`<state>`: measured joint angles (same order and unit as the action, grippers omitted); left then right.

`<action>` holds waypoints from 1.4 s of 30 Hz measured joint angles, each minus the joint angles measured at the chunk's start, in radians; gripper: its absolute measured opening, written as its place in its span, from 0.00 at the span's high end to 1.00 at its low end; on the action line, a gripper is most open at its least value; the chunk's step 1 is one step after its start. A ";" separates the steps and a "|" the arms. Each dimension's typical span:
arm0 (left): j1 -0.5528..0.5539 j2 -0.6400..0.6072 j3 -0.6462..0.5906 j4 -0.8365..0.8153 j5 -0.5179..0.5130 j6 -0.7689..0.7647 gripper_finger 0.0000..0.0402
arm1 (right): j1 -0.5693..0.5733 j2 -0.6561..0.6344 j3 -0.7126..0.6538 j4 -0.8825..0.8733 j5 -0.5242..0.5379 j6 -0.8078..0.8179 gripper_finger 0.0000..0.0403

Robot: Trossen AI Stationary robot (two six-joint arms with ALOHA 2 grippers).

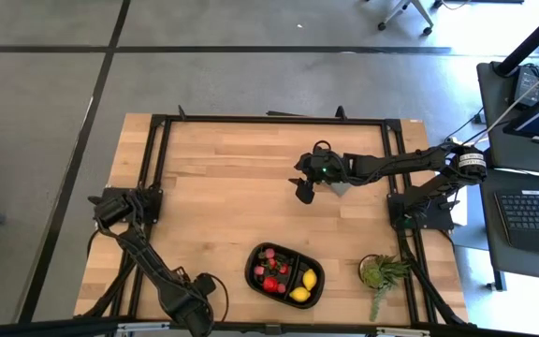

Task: Pick and placing Produce into tupperware
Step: Put the strawberry into the black bin

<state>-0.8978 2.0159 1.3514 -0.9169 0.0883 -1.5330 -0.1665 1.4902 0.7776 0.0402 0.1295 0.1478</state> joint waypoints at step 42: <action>0.004 0.004 -0.001 -0.001 -0.024 0.022 0.55 | 0.000 0.000 0.000 0.000 0.000 0.001 0.40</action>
<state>-0.8940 2.0197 1.3502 -0.9184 0.0640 -1.5106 -0.1669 1.4902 0.7776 0.0402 0.1295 0.1490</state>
